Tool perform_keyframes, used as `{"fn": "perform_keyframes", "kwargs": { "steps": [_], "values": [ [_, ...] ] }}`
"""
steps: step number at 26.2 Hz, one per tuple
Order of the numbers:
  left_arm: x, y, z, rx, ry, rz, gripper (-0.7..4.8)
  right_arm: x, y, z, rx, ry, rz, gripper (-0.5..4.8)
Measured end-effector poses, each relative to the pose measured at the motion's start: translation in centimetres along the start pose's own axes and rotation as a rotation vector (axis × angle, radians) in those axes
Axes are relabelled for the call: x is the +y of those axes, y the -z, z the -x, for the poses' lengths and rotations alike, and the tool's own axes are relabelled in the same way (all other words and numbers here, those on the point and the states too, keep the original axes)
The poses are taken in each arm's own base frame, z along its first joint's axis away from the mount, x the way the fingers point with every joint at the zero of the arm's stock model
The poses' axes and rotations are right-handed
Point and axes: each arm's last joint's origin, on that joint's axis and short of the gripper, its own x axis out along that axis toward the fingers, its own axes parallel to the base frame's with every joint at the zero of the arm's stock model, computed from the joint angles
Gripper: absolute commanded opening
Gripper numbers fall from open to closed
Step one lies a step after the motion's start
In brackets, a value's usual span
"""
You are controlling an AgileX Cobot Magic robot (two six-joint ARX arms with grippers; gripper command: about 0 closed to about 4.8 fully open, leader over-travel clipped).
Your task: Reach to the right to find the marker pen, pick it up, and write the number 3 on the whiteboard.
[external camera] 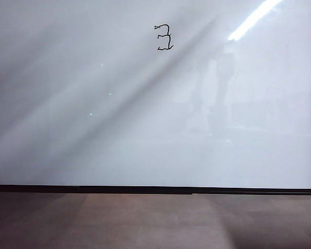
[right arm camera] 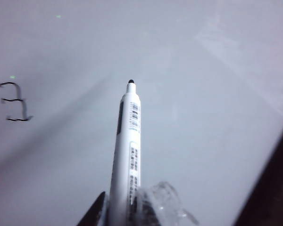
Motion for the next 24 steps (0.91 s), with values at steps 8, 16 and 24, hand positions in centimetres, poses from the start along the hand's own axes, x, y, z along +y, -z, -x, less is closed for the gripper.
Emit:
{"fn": "perform_keyframes", "kwargs": {
  "steps": [8, 16, 24],
  "values": [
    [0.1, -0.1, -0.3, -0.020, -0.017, -0.002, -0.05, -2.0, -0.8, 3.0, -0.002, 0.101, -0.003, 0.44],
    [0.0, -0.5, -0.9, -0.063, 0.036, -0.008, -0.05, -4.2, 0.6, 4.8, 0.159, 0.205, 0.097, 0.40],
    [0.0, -0.5, -0.9, -0.064, 0.037, -0.009, -0.05, -7.4, 5.0, 3.6, 0.124, 0.321, 0.039, 0.40]
  ]
}}
